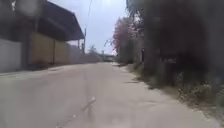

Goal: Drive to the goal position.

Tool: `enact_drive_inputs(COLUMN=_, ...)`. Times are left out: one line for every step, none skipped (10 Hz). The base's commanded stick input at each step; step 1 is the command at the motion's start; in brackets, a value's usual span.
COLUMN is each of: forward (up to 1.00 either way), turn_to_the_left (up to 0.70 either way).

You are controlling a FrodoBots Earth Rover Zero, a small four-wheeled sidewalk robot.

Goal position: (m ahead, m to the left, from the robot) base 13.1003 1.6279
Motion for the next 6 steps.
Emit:
enact_drive_inputs(forward=0.7, turn_to_the_left=0.0)
enact_drive_inputs(forward=0.7, turn_to_the_left=0.0)
enact_drive_inputs(forward=0.7, turn_to_the_left=0.0)
enact_drive_inputs(forward=0.7, turn_to_the_left=0.0)
enact_drive_inputs(forward=0.7, turn_to_the_left=0.0)
enact_drive_inputs(forward=0.7, turn_to_the_left=0.0)
